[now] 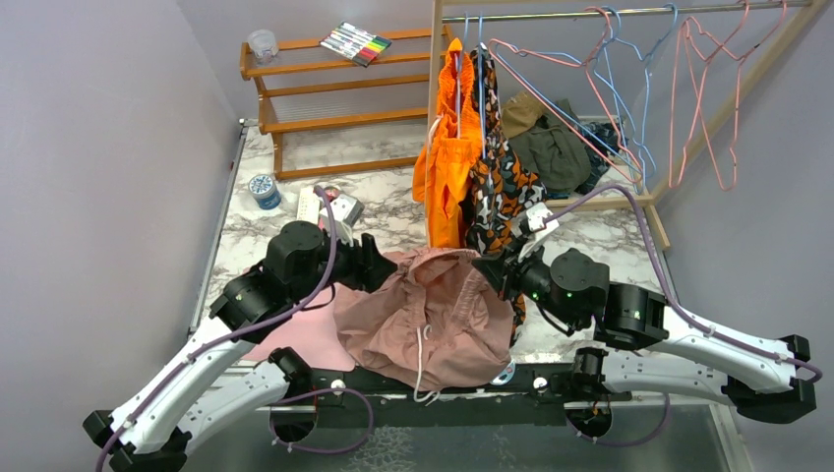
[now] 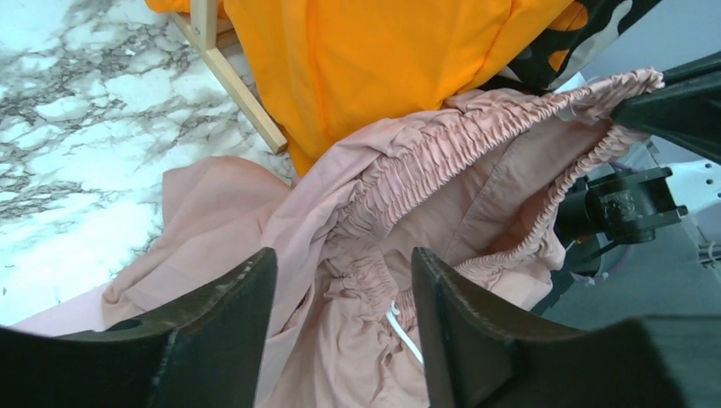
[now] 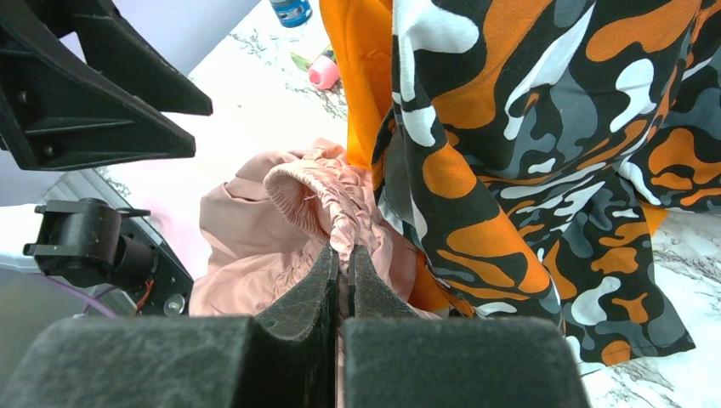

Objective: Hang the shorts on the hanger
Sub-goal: Adjust the shorts at the center of the board.

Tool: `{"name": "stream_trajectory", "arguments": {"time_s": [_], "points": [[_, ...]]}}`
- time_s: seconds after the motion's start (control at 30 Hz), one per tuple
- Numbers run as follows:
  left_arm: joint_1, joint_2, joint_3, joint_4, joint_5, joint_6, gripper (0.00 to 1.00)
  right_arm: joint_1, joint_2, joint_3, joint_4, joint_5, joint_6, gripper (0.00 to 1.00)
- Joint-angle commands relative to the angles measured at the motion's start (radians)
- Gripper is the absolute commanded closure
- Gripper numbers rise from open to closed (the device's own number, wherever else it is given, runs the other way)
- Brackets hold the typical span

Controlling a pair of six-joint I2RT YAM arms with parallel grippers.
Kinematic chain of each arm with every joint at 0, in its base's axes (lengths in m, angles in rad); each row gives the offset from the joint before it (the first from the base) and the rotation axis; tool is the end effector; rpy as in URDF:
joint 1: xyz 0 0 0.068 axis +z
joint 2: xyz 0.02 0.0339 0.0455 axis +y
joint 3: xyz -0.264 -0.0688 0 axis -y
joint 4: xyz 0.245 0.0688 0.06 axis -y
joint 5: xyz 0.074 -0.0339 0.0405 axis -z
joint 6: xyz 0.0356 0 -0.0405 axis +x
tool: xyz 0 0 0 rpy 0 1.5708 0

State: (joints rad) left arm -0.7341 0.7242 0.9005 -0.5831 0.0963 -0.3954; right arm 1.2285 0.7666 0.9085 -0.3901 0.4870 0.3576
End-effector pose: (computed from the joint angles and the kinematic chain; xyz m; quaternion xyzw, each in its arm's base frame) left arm 0.1116 -0.1053 0.3471 0.1667 0.8180 -0.3278 0.4423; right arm 0.0715 0.1509 0.3648 -0.1888 0.7569 0.2912 0.5538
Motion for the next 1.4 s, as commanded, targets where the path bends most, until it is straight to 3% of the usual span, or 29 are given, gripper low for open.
{"name": "stream_trajectory", "arguments": {"time_s": [0.0, 0.13, 0.23, 0.37, 0.53, 0.87, 1.2, 1.37], "points": [[0.002, 0.045, -0.003, -0.076, 0.073, 0.0, 0.44, 0.002, 0.003, -0.009, 0.034, 0.051, 0.014, 0.99], [-0.001, 0.105, -0.014, -0.07, 0.151, -0.008, 0.7, 0.002, 0.012, -0.015, 0.039, 0.054, 0.019, 0.99], [-0.027, 0.124, -0.006, -0.049, 0.181, -0.011, 0.74, 0.002, 0.015, -0.018, 0.036, 0.06, 0.023, 0.99], [-0.1, 0.155, 0.0, -0.034, 0.129, -0.028, 0.64, 0.002, 0.014, -0.017, 0.036, 0.067, 0.026, 0.99], [-0.227, 0.23, -0.006, -0.025, -0.114, -0.101, 0.38, 0.002, 0.018, -0.013, 0.037, 0.066, 0.028, 0.99], [-0.298, 0.337, 0.015, -0.022, -0.409, -0.223, 0.35, 0.002, 0.022, 0.0, 0.028, 0.056, 0.024, 0.99], [-0.307, 0.349, 0.026, 0.048, -0.426, -0.277, 0.22, 0.002, 0.009, 0.0, 0.018, 0.049, 0.025, 0.99], [-0.307, 0.298, -0.015, 0.07, -0.459, -0.31, 0.24, 0.002, 0.004, -0.001, 0.017, 0.048, 0.027, 0.99]]}}
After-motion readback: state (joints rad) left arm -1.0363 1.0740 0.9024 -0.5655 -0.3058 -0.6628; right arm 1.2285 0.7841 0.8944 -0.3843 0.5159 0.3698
